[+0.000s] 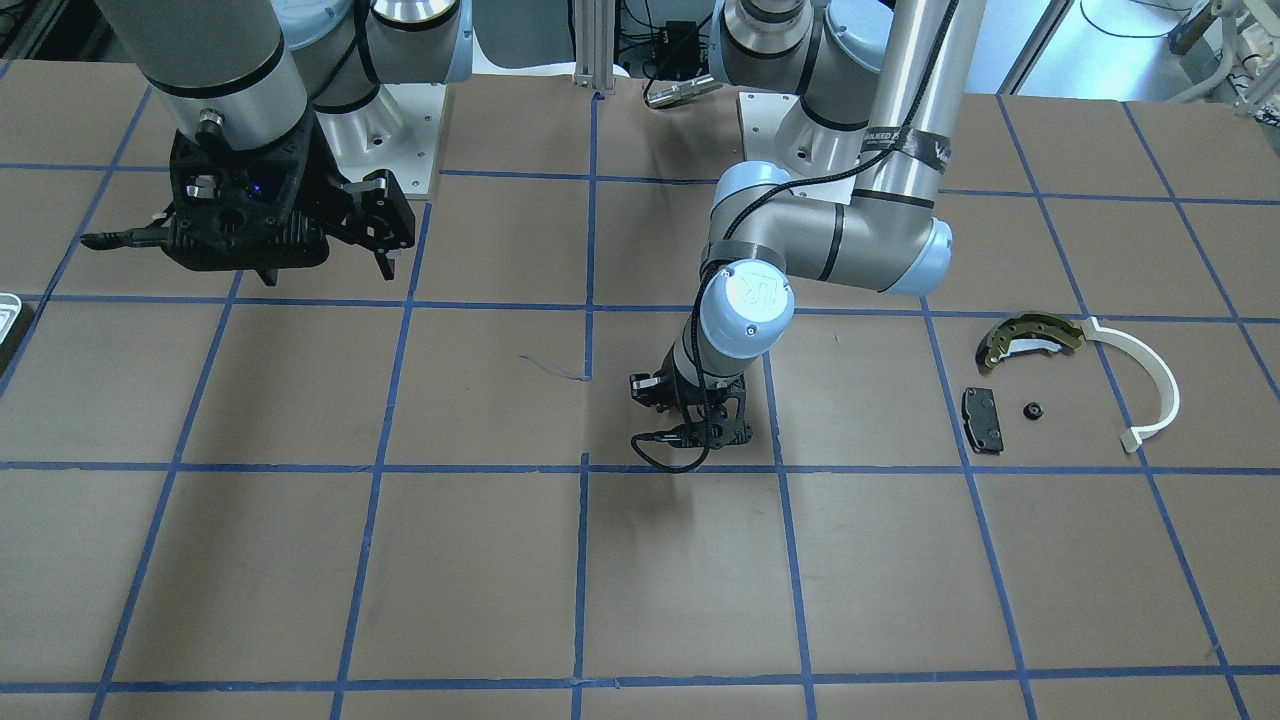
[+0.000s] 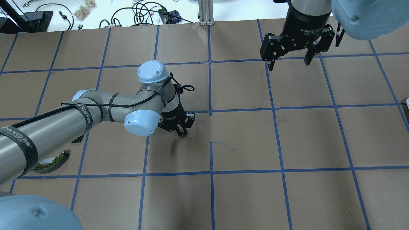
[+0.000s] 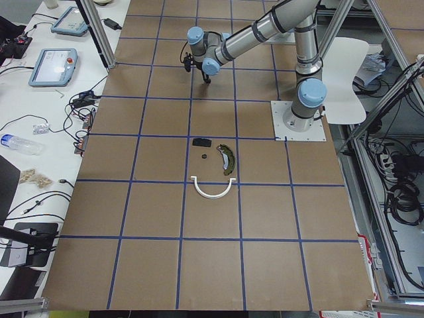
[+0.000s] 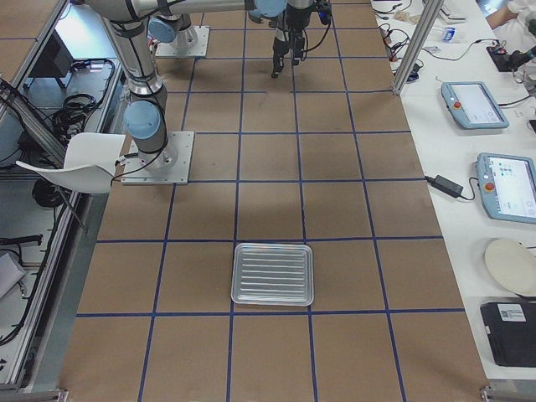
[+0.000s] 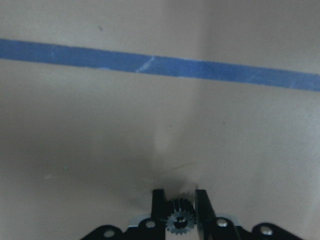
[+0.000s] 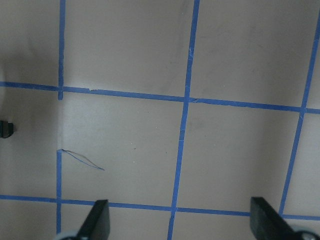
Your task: Place bearing gear from tray to pile
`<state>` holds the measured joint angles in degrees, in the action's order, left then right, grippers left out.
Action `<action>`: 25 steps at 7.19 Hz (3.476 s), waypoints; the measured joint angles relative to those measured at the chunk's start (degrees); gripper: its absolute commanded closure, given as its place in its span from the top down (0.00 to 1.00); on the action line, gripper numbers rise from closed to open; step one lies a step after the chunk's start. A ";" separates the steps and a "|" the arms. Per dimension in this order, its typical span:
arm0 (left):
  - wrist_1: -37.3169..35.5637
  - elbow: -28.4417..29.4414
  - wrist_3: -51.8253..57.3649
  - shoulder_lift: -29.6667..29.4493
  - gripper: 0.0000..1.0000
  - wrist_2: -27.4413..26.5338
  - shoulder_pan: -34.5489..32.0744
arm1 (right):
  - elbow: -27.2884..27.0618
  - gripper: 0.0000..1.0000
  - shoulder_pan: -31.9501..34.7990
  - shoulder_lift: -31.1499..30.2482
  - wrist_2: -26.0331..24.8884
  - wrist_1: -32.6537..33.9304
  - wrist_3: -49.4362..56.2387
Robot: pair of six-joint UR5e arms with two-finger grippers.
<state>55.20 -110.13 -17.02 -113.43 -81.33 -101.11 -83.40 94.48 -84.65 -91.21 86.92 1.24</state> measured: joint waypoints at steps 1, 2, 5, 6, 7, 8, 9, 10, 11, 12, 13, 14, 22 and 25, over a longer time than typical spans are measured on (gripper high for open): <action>0.31 0.49 0.39 0.21 0.00 0.04 0.26 | -0.18 1.00 -0.03 0.00 0.02 0.06 0.02; 1.50 1.80 1.25 0.54 0.00 -0.08 1.00 | -0.24 1.00 -0.06 0.01 0.00 0.08 -0.01; 19.78 13.73 13.86 1.79 0.00 -1.30 11.42 | -0.43 1.00 -0.09 -0.06 -0.01 0.01 -0.04; 26.72 18.60 20.69 1.89 0.00 -3.67 16.32 | -0.62 1.00 -0.09 -0.14 0.01 0.02 -0.05; 30.91 21.46 27.72 1.88 0.00 -6.60 21.18 | -0.74 1.00 -0.09 -0.16 0.00 0.06 -0.01; 32.70 22.48 34.76 1.63 0.00 -9.43 26.08 | -0.77 1.00 -0.09 -0.16 -0.01 0.08 0.15; 33.14 22.75 41.79 1.18 0.00 -12.08 31.20 | -0.79 1.00 -0.09 -0.12 -0.04 0.09 0.42; 33.00 22.77 47.82 0.69 0.00 -13.90 35.92 | -0.90 1.00 -0.05 -0.09 -0.03 0.07 0.60; 32.14 22.61 51.88 -0.11 0.00 -14.71 39.43 | -1.09 1.00 -0.02 -0.11 0.00 0.07 0.66; 30.36 22.28 55.23 -1.21 0.00 -15.00 41.91 | -1.23 1.00 -0.05 -0.17 0.00 0.75 0.73; 28.85 21.88 58.13 -2.29 0.00 -15.04 43.73 | -1.32 1.00 -0.07 -0.21 0.03 1.81 0.79; 27.58 21.52 60.75 -3.35 0.00 -15.01 45.46 | -1.26 1.00 -0.11 -0.30 0.06 2.39 0.84; 21.87 18.04 65.54 -8.44 0.00 -15.04 48.11 | -1.59 1.00 -0.09 -0.35 -0.07 2.98 0.81; 22.52 17.70 65.46 -8.05 0.12 -15.23 48.19 | -1.60 1.00 -0.09 -0.35 -0.02 2.99 0.82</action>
<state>77.72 -92.43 48.43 -121.48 -96.56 -52.91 -84.99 94.39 -84.99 -91.23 89.91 2.06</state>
